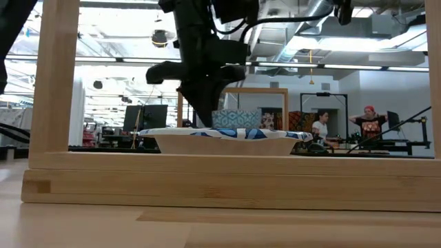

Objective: Place and stack bowls onto a shelf
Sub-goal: Stack the orange patterned bowl into the red patterned bowl on the shelf, then stack the top center blue patterned bowl on the blue patterned bowl on the shelf

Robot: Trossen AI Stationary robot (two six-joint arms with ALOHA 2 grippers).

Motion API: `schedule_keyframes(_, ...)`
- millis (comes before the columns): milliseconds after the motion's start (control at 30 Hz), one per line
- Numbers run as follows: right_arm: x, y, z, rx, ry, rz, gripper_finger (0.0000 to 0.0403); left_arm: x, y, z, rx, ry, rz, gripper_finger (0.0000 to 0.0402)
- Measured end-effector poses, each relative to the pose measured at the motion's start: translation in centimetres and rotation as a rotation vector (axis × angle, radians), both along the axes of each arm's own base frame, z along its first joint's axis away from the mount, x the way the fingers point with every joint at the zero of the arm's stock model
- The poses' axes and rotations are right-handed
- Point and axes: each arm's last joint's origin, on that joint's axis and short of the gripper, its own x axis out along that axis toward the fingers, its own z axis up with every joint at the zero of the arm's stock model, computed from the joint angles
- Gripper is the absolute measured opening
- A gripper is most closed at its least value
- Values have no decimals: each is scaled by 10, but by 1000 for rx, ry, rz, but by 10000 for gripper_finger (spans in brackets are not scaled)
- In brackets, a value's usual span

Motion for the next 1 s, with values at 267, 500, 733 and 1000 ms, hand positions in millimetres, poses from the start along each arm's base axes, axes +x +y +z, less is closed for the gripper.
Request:
schedule_keyframes(267,0,0,0,0,0,0,221,2,1,1,14,-25,0,41)
schedule_keyframes(500,0,0,0,0,1,0,221,2,1,2,13,-25,0,108)
schedule_keyframes(733,0,0,0,0,0,-10,221,4,0,34,-41,-31,38,149)
schedule_keyframes(1000,0,-1,0,-1,1,-24,221,-5,13,111,-384,-116,221,146)
